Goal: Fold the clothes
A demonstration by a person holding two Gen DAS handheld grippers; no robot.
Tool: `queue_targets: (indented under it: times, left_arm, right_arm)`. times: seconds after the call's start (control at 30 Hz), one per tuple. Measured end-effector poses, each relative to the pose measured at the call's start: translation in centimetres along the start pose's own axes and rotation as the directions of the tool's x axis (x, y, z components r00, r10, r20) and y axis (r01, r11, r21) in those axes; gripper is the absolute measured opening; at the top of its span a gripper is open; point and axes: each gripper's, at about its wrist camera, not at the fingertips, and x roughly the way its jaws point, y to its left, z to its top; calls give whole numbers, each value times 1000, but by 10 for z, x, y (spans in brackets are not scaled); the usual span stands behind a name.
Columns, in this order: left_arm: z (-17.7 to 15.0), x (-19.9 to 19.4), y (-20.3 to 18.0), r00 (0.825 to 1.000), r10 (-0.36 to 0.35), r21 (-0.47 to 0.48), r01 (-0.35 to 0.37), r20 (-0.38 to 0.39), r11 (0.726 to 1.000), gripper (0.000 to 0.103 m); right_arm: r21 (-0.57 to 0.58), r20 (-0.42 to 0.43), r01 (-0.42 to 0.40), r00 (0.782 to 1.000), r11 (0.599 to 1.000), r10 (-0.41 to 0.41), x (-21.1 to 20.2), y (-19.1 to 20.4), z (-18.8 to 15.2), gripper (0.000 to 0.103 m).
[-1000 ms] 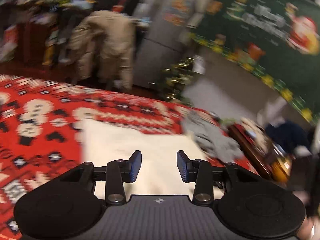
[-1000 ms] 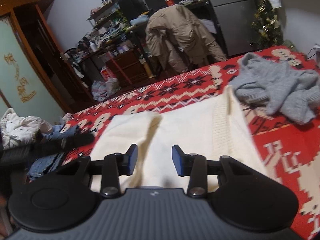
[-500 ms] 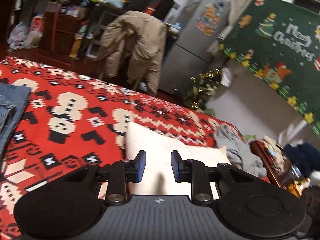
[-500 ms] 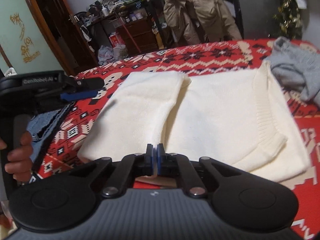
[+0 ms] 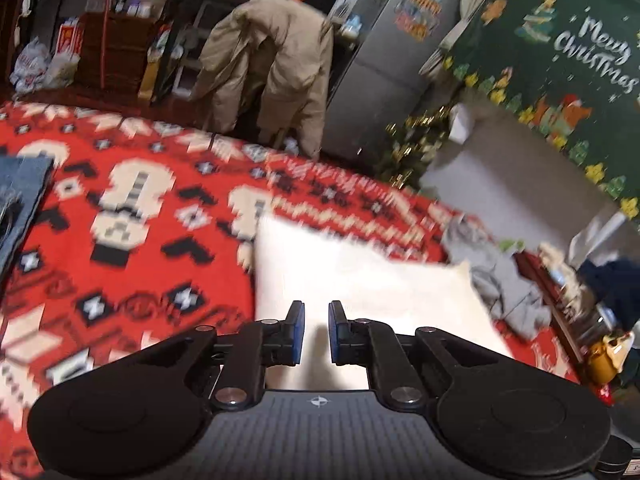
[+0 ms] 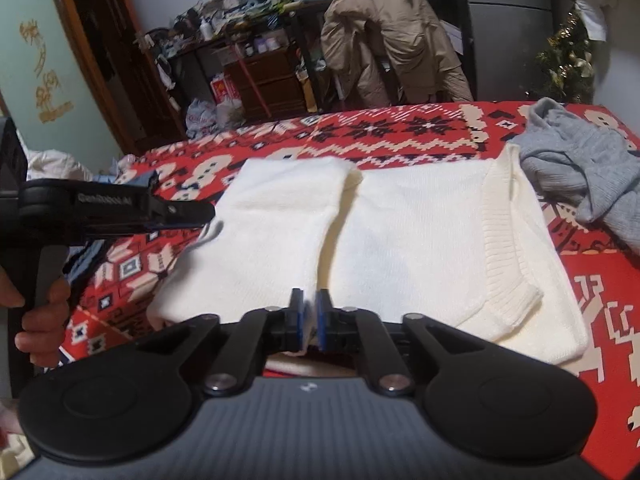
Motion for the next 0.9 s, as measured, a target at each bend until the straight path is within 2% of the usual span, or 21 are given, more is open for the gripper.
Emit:
queue_targets:
  times: [0.17,0.3,0.4,0.5,0.57,0.63,0.7,0.8,0.9]
  left_arm:
    - [10,15,5,999,-32,-10,32,-14,999,11]
    - [22,30,13,999,-39,-31,39,-8,999,10]
    - [29,36,17,1000,-29,-26,29,-5,999,11]
    - [32,37,20,997,-67,-67,65,-30,996,10]
    - [32,41,20,993,-103,-72,99,-61,992,10]
    - [29,51,18,987,-111,-54,106,-116,993,10]
    - [22,60,16,985,-83,-19,81,-151,996,7]
    - [23,58,15,988,-72,-18,70,-134,997,6]
    - [24,47,14,996,-75,-25,74,-50,997,8]
  right_arm:
    - [25,74,19,997,1000,-21,-3,-7,18,16]
    - [43,66,-12,998,999,9,21,-7,39,16]
    - [9,94,7,996,1000,-8,41,3,50,16]
    - [5,130,13,991,1000,-13,57,11,56,16]
    - [-1,123,-6,992,1000,6,71,17,57,16]
    - [-35,100,9,995,999,-5,84,21,54,16]
    - [-59,93,44,995,997,-39,91,22,47,16]
    - [-57,92,64,994,996,-58,95,19,41,16]
    - [-34,107,67,992,997,-63,86,16,45,17]
